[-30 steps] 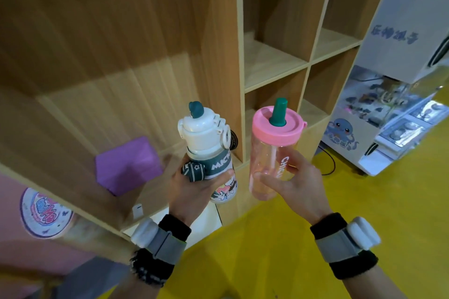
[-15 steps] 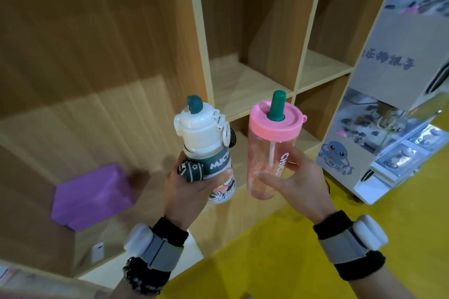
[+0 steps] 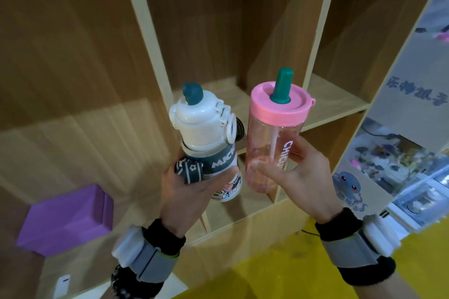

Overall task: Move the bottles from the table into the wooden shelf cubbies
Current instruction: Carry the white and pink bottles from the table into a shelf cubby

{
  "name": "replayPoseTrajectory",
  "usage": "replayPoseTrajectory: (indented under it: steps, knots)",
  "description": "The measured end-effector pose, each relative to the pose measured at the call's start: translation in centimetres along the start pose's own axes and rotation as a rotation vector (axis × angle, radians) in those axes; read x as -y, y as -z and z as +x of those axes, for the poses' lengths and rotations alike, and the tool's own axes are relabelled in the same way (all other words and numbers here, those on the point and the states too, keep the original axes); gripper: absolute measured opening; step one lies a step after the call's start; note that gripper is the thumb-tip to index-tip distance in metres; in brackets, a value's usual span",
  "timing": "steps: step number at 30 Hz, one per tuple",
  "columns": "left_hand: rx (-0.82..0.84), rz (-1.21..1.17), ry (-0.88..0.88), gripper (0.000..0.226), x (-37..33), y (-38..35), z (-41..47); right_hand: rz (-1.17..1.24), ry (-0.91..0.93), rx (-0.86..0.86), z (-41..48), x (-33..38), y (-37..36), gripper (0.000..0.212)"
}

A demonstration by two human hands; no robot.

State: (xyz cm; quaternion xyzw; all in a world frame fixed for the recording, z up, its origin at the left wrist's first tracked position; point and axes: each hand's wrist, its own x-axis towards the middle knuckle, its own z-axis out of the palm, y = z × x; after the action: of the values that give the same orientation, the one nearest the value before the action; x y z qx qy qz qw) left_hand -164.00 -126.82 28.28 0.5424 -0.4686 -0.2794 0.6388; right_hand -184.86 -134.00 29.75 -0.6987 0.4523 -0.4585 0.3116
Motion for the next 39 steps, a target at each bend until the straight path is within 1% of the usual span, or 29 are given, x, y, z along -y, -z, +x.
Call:
replayPoseTrajectory:
  steps: [3,6,8,10,12,16,20,24,30,33,36,39]
  knots:
    - [-0.042,-0.06,-0.026,0.051,-0.3,-2.3,1.9,0.041,0.044,0.043,3.1,-0.6,1.1,0.061]
    - [-0.138,-0.032,-0.047,0.065,-0.5,-3.6,3.3,0.079,0.082,0.072,5.2,-0.7,1.7,0.049]
    - [-0.218,0.017,-0.075,0.074,-0.7,-4.6,4.5,0.119,0.109,0.112,7.2,-0.8,2.4,0.048]
    - [-0.252,0.031,-0.078,0.084,-0.8,-5.5,5.3,0.168,0.12,0.171,8.7,-1.3,2.8,0.048]
    - [-0.26,0.089,-0.091,0.081,-1.0,-6.0,5.7,0.214,0.111,0.204,9.8,-1.8,2.8,0.046]
    - [-0.36,0.228,-0.101,0.076,-1.6,-7.4,6.7,0.21,0.142,0.233,12.0,-2.6,2.1,0.045]
    - [-0.443,0.331,-0.082,0.067,-1.1,-7.9,8.1,0.237,0.12,0.218,13.3,-3.1,0.9,0.044]
    - [-0.44,0.42,-0.093,0.063,0.0,-7.9,9.6,0.216,0.103,0.207,14.4,-3.2,0.0,0.04]
    - [-0.456,0.473,-0.044,0.063,1.3,-7.1,11.1,0.175,0.076,0.19,15.7,-3.7,-1.3,0.04]
    - [-0.459,0.436,-0.024,0.062,2.3,-6.5,11.9,0.174,0.062,0.184,16.2,-4.0,-2.0,0.041]
    - [-0.466,0.419,-0.004,0.07,3.2,-6.1,12.8,0.168,0.056,0.183,16.7,-4.2,-2.6,0.043]
    - [-0.479,0.46,-0.029,0.071,3.3,-6.1,13.2,0.162,0.053,0.193,17.1,-4.2,-2.7,0.044]
